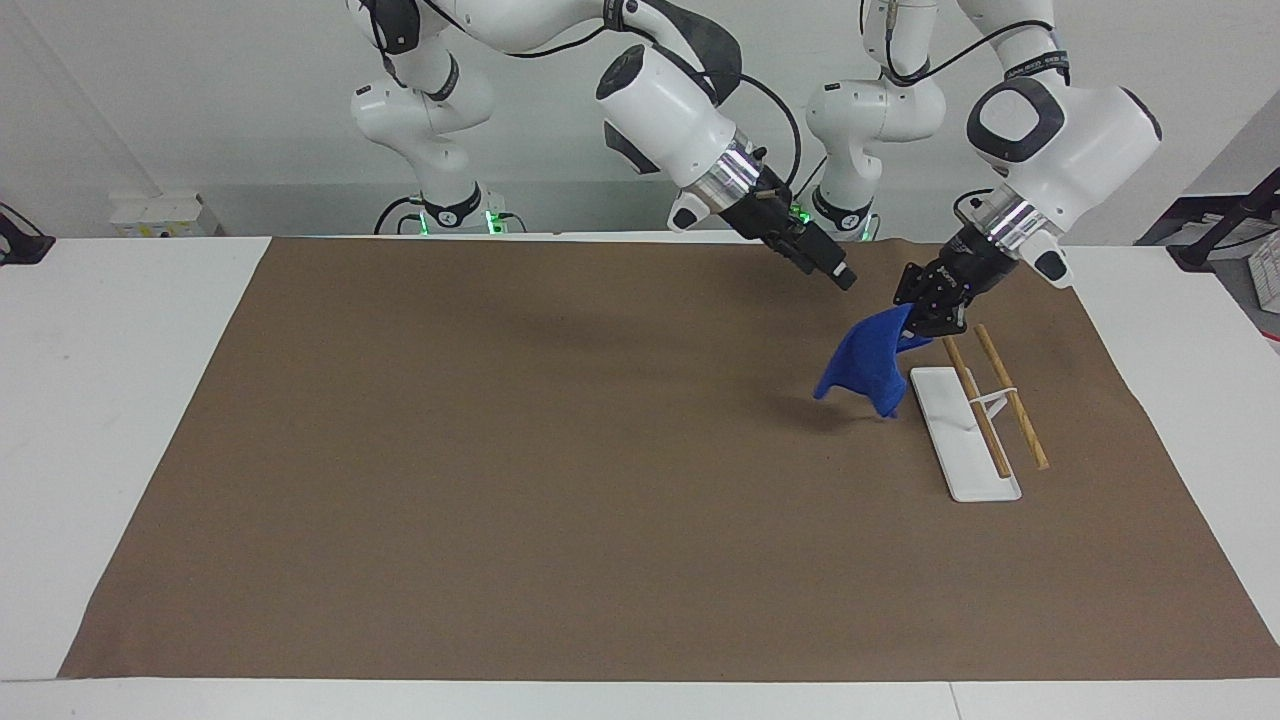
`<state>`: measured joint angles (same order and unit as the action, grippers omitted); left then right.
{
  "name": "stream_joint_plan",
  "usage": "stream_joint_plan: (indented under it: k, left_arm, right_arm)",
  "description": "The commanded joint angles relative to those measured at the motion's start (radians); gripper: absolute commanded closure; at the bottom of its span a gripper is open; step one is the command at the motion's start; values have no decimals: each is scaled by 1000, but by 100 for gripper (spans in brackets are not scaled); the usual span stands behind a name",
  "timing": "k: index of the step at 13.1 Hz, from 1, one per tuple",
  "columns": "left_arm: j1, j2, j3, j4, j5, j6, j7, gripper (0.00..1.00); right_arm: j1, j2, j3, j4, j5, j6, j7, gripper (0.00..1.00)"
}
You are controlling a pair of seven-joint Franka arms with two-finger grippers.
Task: Right arm passes towel to left arm to hang
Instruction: 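Open the right gripper and withdraw it while the left gripper holds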
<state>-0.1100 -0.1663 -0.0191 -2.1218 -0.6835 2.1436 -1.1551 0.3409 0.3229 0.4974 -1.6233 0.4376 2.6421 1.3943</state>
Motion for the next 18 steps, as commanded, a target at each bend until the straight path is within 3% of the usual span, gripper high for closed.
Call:
stream_joint_plan:
  k: [1, 3, 6, 10, 13, 18]
  left_arm:
    - [18, 22, -1, 31, 8, -7, 206, 100]
    - [18, 24, -1, 32, 74, -28, 343, 100]
    - [19, 33, 1, 57, 186, -48, 498, 100]
    - [33, 57, 1, 74, 283, 48, 716, 100]
    - [102, 67, 1, 69, 283, 56, 824, 100]
    - [167, 106, 1, 75, 283, 123, 968, 100]
  right_arm:
    - [-37, -51, -58, -49, -81, -148, -228, 6]
    - [-48, -77, -138, -41, -196, -346, -442, 6]
    - [-75, -143, -262, -47, -217, -575, -772, 5]
    - [-134, -247, -403, -66, -328, -798, -995, 1]
    - [-141, -309, -470, -81, -463, -911, -1041, 1]
    - [-157, -390, -634, -99, -485, -999, -1284, 1]
